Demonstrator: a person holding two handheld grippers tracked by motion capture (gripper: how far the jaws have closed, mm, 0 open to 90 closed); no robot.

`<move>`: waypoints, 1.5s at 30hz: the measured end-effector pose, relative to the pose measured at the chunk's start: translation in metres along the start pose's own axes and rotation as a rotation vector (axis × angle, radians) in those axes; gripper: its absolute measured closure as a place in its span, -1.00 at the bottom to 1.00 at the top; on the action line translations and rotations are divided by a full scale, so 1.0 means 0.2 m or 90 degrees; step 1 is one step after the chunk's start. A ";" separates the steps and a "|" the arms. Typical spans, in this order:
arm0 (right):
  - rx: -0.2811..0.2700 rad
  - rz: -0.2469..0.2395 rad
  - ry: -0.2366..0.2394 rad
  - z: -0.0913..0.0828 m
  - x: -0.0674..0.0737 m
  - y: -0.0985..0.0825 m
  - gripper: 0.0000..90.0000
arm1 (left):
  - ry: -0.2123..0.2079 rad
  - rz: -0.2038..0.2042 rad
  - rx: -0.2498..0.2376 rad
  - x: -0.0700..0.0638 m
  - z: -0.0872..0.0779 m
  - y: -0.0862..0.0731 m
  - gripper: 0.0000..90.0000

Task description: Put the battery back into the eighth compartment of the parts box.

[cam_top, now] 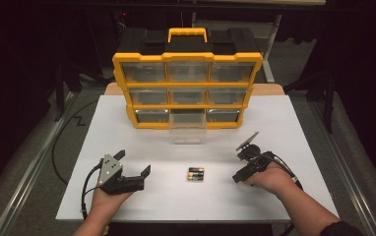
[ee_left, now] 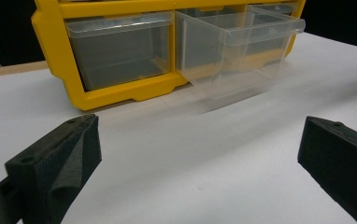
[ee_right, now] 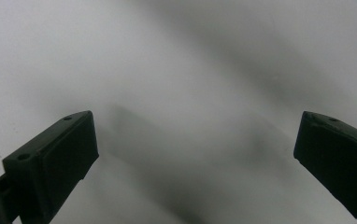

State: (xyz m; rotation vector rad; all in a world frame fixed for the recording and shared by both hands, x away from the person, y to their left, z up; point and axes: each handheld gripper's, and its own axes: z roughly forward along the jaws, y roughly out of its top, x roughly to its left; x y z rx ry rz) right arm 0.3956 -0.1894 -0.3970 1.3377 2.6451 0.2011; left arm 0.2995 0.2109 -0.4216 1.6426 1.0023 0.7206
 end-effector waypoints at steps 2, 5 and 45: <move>0.007 -0.007 0.003 0.00 0.00 0.00 -0.98 | 0.000 0.000 0.000 0.00 0.00 0.00 -0.99; 0.021 -0.011 0.008 0.00 0.00 0.01 -0.98 | 0.000 0.000 0.000 0.00 0.00 0.00 -0.99; 0.091 -0.240 0.056 -0.01 0.10 0.10 -0.94 | -0.001 -0.005 -0.004 0.00 0.00 0.00 -0.99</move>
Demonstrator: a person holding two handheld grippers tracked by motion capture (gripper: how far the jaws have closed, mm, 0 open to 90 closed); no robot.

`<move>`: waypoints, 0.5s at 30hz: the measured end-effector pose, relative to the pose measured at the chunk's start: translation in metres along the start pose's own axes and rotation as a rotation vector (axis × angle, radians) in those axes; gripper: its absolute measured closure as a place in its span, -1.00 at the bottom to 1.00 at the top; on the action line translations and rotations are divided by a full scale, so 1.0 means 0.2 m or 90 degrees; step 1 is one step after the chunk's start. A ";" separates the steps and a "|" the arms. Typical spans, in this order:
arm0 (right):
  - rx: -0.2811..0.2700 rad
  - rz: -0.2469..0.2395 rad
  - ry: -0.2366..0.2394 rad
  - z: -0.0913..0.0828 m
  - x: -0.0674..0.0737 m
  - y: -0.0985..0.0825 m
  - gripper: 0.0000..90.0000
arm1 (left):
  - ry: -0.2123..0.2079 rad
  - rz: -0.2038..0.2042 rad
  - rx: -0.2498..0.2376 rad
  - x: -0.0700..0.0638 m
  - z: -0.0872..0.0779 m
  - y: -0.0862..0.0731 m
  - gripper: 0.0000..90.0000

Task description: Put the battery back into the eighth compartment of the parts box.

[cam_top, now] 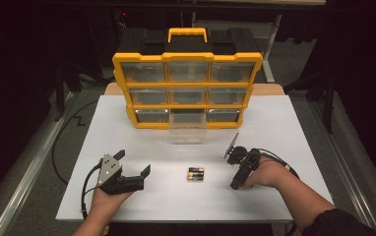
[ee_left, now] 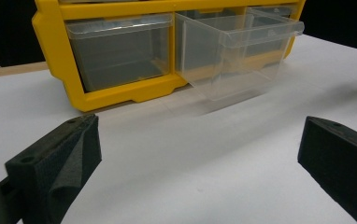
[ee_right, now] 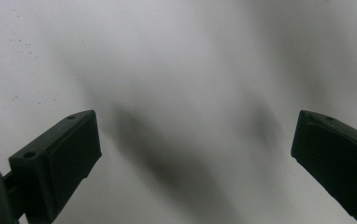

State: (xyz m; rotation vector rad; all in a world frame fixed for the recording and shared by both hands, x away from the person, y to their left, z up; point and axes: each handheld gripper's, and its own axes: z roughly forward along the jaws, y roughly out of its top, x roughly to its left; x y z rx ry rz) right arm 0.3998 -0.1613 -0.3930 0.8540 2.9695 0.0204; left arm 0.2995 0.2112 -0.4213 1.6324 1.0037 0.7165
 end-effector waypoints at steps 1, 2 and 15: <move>-0.002 -0.011 -0.001 0.00 0.00 0.00 -0.94 | 0.000 0.000 0.000 0.00 0.00 0.00 -0.99; -0.001 -0.022 -0.002 0.00 0.01 0.01 -0.94 | 0.000 0.000 0.000 0.00 0.00 0.00 -0.99; -0.006 -0.125 -0.014 0.00 0.11 0.08 -0.90 | -0.001 0.001 -0.001 0.00 0.00 0.00 -0.99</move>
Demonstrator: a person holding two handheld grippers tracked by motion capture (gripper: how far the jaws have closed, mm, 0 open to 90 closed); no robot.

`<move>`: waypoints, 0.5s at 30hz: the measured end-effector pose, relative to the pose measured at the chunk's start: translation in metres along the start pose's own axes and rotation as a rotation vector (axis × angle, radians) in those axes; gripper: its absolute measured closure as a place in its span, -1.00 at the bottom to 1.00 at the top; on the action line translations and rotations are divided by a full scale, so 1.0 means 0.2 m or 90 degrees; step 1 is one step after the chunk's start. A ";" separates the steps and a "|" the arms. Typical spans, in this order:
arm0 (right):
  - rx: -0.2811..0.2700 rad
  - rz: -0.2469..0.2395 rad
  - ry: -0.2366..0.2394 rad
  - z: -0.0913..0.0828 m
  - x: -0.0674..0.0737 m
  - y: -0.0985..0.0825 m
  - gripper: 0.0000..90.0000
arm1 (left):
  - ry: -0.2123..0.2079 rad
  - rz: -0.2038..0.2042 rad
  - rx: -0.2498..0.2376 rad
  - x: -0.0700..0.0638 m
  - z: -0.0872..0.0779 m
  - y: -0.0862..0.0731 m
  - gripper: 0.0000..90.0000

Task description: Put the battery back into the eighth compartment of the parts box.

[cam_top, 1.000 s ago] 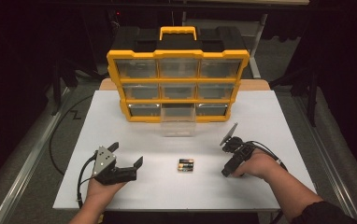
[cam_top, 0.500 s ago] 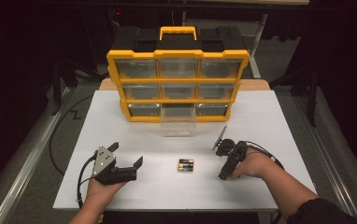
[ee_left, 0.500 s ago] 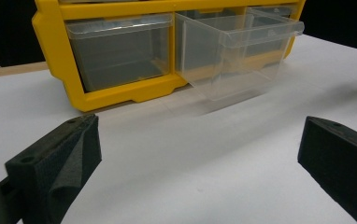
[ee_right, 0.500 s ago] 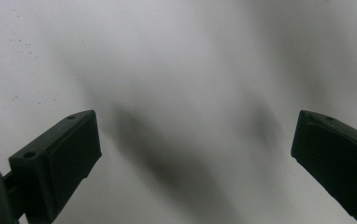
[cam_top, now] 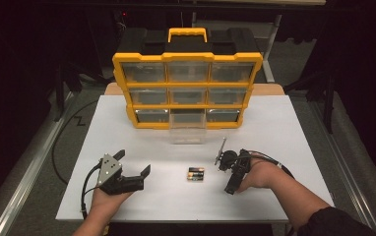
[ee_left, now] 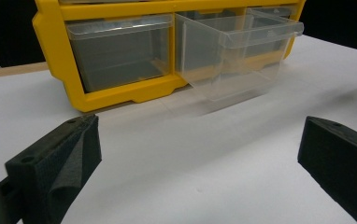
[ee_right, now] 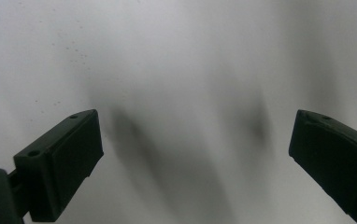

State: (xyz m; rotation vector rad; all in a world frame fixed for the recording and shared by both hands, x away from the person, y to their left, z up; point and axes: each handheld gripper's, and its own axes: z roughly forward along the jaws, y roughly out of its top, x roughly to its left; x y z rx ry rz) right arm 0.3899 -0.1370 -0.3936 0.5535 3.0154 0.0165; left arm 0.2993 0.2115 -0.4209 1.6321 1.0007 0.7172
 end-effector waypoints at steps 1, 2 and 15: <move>0.002 -0.010 -0.004 0.00 0.01 0.01 -0.90 | 0.000 0.001 0.001 0.00 0.00 0.00 -0.99; 0.004 -0.019 -0.009 0.00 0.01 0.01 -0.90 | 0.000 0.001 0.001 0.00 0.00 0.00 -0.99; -0.003 -0.087 -0.010 0.00 0.07 0.07 -0.74 | 0.000 0.000 -0.002 0.00 0.00 0.00 -0.99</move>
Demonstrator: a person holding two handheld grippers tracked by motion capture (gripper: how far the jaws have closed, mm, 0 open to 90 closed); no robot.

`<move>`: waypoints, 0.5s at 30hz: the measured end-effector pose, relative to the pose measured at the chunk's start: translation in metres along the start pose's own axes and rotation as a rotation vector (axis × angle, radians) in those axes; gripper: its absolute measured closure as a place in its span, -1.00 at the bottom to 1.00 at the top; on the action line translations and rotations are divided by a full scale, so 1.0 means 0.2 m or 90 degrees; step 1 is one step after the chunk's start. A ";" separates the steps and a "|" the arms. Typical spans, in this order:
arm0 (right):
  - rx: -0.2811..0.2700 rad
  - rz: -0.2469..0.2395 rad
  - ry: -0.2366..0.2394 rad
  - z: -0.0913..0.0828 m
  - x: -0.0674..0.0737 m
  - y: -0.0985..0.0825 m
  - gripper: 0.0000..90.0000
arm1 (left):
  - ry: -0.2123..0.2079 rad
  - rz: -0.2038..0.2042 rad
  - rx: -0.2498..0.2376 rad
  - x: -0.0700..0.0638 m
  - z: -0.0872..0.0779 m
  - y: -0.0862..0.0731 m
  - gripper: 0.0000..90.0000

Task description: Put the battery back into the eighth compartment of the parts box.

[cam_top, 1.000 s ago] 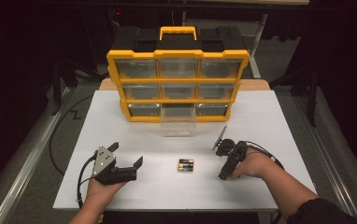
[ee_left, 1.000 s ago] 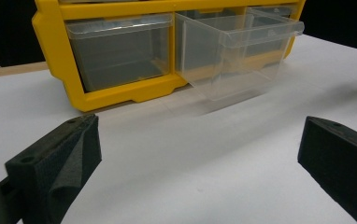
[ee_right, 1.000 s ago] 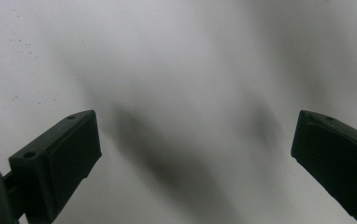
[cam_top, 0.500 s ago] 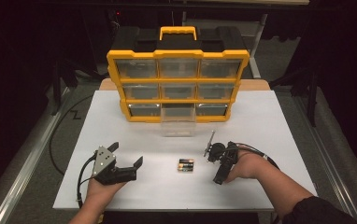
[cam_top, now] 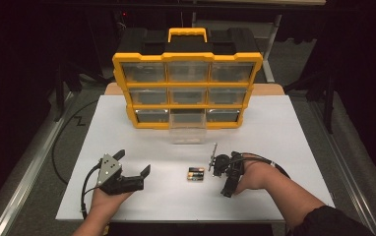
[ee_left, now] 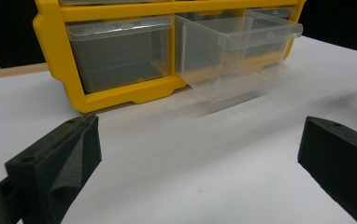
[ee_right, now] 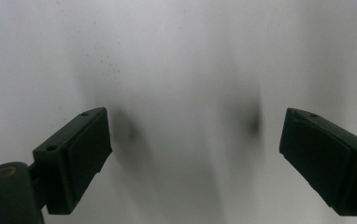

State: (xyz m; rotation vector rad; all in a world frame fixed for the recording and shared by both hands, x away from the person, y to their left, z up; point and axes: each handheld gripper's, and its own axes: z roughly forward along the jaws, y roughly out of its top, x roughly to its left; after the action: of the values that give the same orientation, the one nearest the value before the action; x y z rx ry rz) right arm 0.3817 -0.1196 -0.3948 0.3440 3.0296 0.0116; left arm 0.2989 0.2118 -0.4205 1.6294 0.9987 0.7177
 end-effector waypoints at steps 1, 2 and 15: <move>0.002 0.003 0.000 0.00 0.00 0.00 -0.70 | 0.000 0.000 0.000 0.00 0.00 0.00 -0.99; -0.003 -0.007 -0.003 -0.01 0.00 0.01 -0.66 | 0.000 0.000 0.000 0.00 0.00 0.00 -0.99; -0.008 -0.053 0.011 -0.05 0.03 0.09 -0.22 | -0.001 -0.001 -0.002 0.00 0.00 0.00 -0.99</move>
State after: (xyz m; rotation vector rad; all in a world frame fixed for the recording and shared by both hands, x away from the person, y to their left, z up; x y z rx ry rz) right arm 0.3785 -0.1001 -0.3851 0.2175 3.0572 0.0276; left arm 0.2989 0.2119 -0.4204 1.6261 0.9975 0.7166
